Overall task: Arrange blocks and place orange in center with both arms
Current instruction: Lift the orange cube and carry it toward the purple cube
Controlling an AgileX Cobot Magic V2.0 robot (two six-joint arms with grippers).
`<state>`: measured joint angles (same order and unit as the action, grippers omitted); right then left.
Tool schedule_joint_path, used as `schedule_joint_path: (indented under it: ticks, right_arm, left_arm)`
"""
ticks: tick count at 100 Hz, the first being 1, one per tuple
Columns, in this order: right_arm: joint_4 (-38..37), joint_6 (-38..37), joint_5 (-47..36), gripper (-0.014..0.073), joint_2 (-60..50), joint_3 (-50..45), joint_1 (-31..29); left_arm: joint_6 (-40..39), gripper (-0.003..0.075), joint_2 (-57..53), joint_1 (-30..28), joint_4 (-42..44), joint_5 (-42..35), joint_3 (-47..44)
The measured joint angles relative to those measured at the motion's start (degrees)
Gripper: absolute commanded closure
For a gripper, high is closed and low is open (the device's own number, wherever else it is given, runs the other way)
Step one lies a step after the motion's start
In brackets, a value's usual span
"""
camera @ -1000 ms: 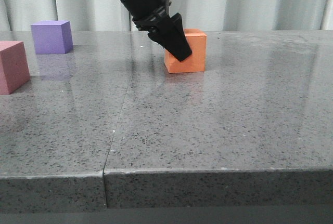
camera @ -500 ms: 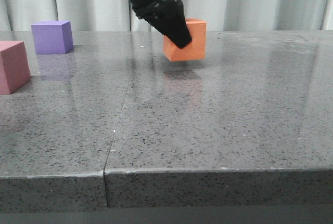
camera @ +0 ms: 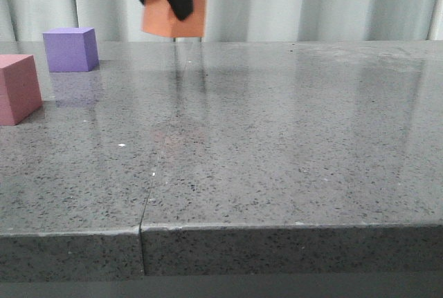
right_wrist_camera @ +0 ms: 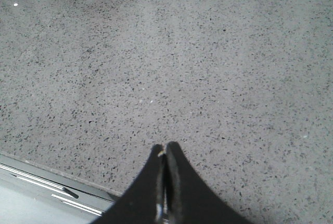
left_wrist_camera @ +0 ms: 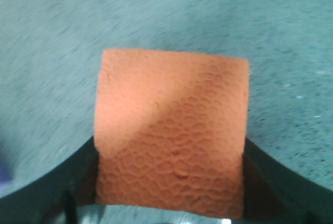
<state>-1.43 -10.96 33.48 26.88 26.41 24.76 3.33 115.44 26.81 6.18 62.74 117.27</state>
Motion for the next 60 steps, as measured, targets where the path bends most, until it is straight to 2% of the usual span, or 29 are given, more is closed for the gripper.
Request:
schedule_joint_path:
  ticks: [8, 17, 60]
  right_arm:
    - [0.0, 0.0, 0.0, 0.0662, 0.0, 0.0, 0.0]
    - [0.0, 0.0, 0.0, 0.0662, 0.0, 0.0, 0.0]
    - [0.0, 0.0, 0.0, 0.0662, 0.0, 0.0, 0.0]
  left_arm:
    - [-5.7, 0.0531, -0.9, 0.0, 4.4, 1.4, 0.0]
    - [-8.6, 0.0531, -1.8, -0.4, 6.5, 2.5, 0.0]
    - [-11.6, 0.0531, -5.1, -5.3, 6.9, 6.0, -0.2]
